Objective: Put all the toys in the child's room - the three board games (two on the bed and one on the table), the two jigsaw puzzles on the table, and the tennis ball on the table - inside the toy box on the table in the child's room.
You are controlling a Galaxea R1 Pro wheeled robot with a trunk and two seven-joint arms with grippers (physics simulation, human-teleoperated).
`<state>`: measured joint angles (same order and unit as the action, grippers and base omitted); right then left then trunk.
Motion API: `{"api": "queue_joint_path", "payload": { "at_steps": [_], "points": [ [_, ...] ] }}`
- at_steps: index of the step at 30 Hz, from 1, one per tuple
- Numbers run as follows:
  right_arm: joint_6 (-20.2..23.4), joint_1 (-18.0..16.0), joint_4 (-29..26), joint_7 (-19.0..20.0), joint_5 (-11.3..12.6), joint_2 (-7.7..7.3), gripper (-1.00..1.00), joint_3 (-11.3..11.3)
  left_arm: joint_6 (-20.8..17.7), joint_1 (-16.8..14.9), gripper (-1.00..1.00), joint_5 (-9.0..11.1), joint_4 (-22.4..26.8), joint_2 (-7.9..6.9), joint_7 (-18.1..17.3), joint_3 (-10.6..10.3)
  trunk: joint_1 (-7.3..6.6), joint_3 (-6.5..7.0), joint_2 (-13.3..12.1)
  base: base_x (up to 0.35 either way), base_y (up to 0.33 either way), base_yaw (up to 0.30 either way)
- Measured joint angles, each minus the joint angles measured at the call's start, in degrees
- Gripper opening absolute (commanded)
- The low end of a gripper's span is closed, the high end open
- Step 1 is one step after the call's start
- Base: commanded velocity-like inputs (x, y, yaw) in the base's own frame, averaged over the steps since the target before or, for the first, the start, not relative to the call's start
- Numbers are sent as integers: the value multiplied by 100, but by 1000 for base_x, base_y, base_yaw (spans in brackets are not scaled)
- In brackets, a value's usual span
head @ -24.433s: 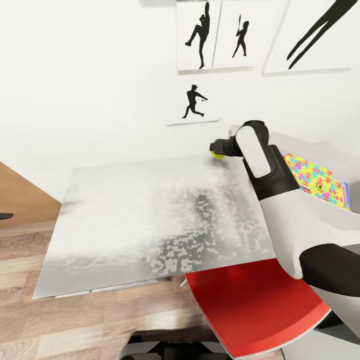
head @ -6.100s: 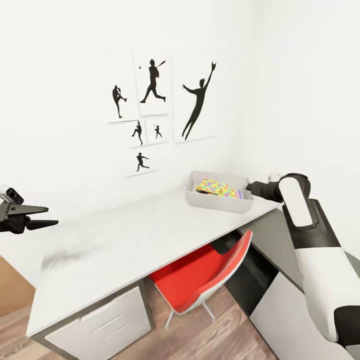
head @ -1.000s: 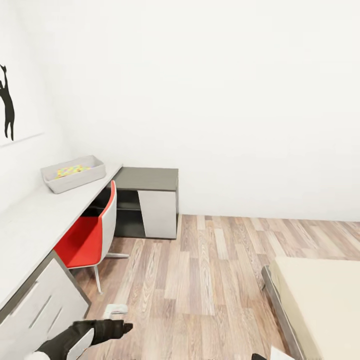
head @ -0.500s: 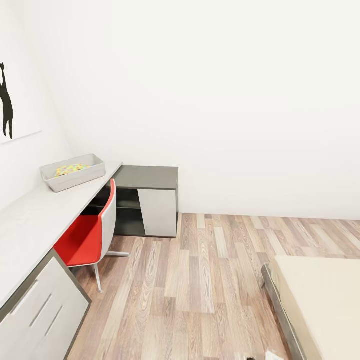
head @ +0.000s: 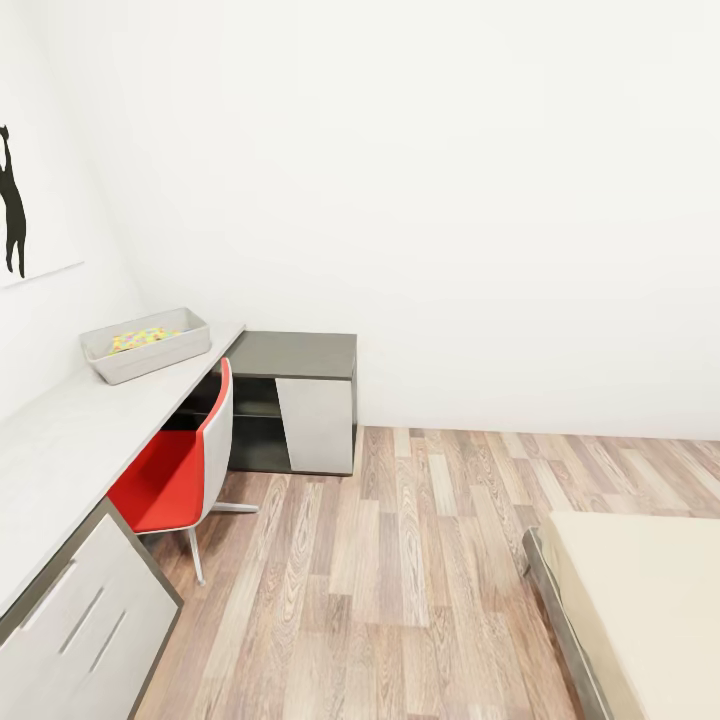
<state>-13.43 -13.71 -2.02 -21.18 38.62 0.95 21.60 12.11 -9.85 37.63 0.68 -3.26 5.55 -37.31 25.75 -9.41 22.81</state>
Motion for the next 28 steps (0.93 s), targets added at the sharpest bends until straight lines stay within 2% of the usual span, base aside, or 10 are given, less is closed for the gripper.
{"api": "queue_joint_path", "payload": {
  "at_steps": [2, 6, 12, 20, 28],
  "points": [
    [0, 13, 40, -1, -252, 18, 100, -1, -2, 93, 100, 5, -3, -4, 99, 2, 0, 0, 0, 0, 0, 0],
    [-30, 158, 59, -7, -411, 9, 100, -20, 19, 205, 100, -21, 2, -1, 269, -5, 0, 0, 0, 0, 0, 0],
    [-23, 229, 61, -13, -443, -81, 100, -23, 26, 227, 100, -46, 17, 48, 297, 18, 0, 0, 0, 0, 0, 0],
    [-36, 240, 60, -14, -446, -34, 100, -20, 21, 230, 100, -44, 21, 43, 298, -1, 0, 0, 0, 0, 0, 0],
    [-39, 240, 62, -13, -438, -87, 100, -29, 24, 230, 100, -41, 21, 54, 298, 13, 0, 0, 0, 0, 0, 0]
  ]
}}
